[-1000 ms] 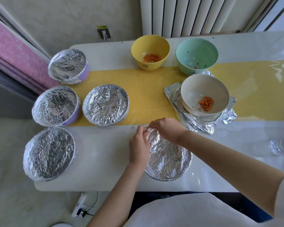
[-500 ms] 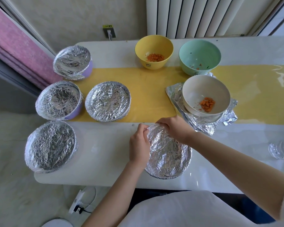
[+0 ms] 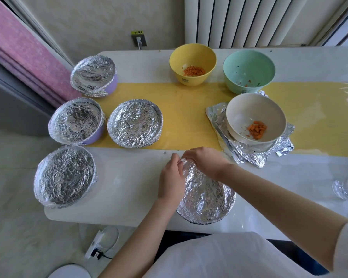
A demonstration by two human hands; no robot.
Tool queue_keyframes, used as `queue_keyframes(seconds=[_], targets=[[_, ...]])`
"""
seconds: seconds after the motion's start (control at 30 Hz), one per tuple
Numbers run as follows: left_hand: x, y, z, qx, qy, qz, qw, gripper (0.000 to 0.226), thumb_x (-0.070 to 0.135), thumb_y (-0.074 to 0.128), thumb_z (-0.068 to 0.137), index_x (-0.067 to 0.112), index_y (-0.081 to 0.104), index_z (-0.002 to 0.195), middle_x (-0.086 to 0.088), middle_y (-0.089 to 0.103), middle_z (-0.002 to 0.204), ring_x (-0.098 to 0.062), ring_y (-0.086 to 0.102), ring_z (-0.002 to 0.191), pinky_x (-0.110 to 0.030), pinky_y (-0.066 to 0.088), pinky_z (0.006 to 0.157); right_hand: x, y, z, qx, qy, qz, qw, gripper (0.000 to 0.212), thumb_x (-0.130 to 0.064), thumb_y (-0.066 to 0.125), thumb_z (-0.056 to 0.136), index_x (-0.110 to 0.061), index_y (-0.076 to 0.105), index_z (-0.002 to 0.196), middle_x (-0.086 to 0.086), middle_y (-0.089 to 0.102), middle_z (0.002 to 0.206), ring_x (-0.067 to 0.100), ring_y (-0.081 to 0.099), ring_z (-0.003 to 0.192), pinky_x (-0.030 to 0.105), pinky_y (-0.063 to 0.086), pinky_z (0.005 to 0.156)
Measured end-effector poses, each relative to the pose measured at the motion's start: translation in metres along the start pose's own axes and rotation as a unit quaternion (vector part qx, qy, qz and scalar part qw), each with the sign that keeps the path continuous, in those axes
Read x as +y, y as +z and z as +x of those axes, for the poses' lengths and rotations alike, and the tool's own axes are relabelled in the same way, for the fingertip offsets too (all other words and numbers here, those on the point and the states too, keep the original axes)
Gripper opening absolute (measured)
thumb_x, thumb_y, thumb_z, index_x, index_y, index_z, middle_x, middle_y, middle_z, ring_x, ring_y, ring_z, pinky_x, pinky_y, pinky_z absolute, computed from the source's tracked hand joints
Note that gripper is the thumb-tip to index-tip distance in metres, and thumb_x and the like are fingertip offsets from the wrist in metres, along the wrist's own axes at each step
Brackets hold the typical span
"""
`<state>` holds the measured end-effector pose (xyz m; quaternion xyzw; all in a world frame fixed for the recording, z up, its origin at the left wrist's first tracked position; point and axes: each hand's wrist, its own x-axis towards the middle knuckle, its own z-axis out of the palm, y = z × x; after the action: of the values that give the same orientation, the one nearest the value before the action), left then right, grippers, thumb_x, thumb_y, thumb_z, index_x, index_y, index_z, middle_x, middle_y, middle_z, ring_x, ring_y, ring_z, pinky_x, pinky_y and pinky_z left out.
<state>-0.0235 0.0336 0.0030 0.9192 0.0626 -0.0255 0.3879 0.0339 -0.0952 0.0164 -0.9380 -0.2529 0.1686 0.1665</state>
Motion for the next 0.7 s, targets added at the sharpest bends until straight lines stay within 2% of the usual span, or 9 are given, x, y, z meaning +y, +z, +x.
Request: queue_keyframes(seconds=[0.07,0.17,0.27,0.37,0.43,0.53,0.63,0.7], targets=[[0.003,0.001,-0.001,0.0,-0.003,-0.003,1.0,0.012,0.009,0.043,0.097,0.011,0.04,0.085,-0.013,0.059,0.078,-0.032,0.05,0.069,-0.029,0.02,0.055,0.001,0.0,-0.003,0.017,0.002,0.033,0.999,0.031,-0.012,0.045,0.098,-0.018,0.057,0.126,0.004,0.062,0.119,0.024,0.058,0.107,0.029,0.042,0.077],[0.005,-0.001,-0.004,0.001,-0.028,-0.022,0.999,0.014,0.008,0.041,0.097,0.011,0.036,0.084,-0.007,0.052,0.071,-0.026,0.042,0.063,-0.028,0.018,0.053,0.006,-0.002,-0.014,0.072,0.025,0.095,0.993,0.037,-0.019,0.05,0.096,-0.013,0.05,0.133,0.007,0.057,0.129,0.023,0.052,0.12,0.034,0.044,0.093],[0.003,-0.004,-0.01,-0.011,-0.077,-0.011,0.997,0.014,0.013,0.034,0.1,0.01,0.032,0.086,0.0,0.043,0.066,-0.025,0.041,0.061,-0.032,0.016,0.053,0.017,-0.002,-0.025,0.118,0.062,0.118,0.984,0.037,-0.021,0.051,0.096,-0.012,0.05,0.132,0.007,0.058,0.128,0.026,0.057,0.114,0.04,0.05,0.088],[-0.002,-0.01,-0.015,-0.028,-0.092,0.025,0.995,0.015,0.018,0.032,0.1,0.011,0.033,0.087,0.0,0.044,0.07,-0.023,0.042,0.062,-0.034,0.019,0.054,0.026,0.001,-0.031,0.111,0.072,0.136,0.982,0.03,-0.021,0.051,0.097,-0.011,0.057,0.124,0.007,0.065,0.118,0.026,0.062,0.102,0.038,0.05,0.084],[-0.004,-0.012,-0.013,-0.017,-0.065,0.015,0.998,0.01,0.017,0.037,0.099,0.01,0.042,0.094,0.002,0.051,0.083,-0.02,0.048,0.071,-0.03,0.026,0.057,0.026,0.002,-0.031,0.089,0.073,0.148,0.982,0.027,-0.022,0.049,0.097,-0.011,0.061,0.119,0.006,0.068,0.11,0.024,0.064,0.094,0.036,0.05,0.082],[-0.005,-0.01,-0.006,0.0,-0.006,-0.005,1.0,0.018,0.014,0.045,0.097,0.01,0.055,0.112,0.002,0.056,0.104,-0.012,0.054,0.088,-0.02,0.04,0.073,0.025,0.005,-0.027,0.081,0.074,0.156,0.982,0.025,-0.023,0.05,0.097,-0.012,0.065,0.114,0.007,0.071,0.103,0.025,0.065,0.089,0.039,0.051,0.079],[-0.003,-0.004,0.001,0.015,0.039,-0.006,0.999,0.017,0.009,0.051,0.094,0.008,0.063,0.106,-0.004,0.06,0.102,-0.017,0.059,0.089,-0.024,0.045,0.078,0.024,0.006,-0.023,0.079,0.073,0.145,0.983,0.024,-0.022,0.049,0.097,-0.012,0.067,0.11,0.009,0.071,0.095,0.028,0.065,0.082,0.038,0.051,0.071],[-0.003,0.001,0.004,0.02,0.039,-0.009,0.999,0.016,0.008,0.053,0.093,0.007,0.066,0.103,-0.006,0.064,0.099,-0.021,0.062,0.088,-0.029,0.048,0.078,0.022,0.005,-0.021,0.077,0.076,0.126,0.986,0.023,-0.021,0.049,0.097,-0.011,0.067,0.106,0.011,0.071,0.088,0.03,0.064,0.077,0.037,0.049,0.066]])
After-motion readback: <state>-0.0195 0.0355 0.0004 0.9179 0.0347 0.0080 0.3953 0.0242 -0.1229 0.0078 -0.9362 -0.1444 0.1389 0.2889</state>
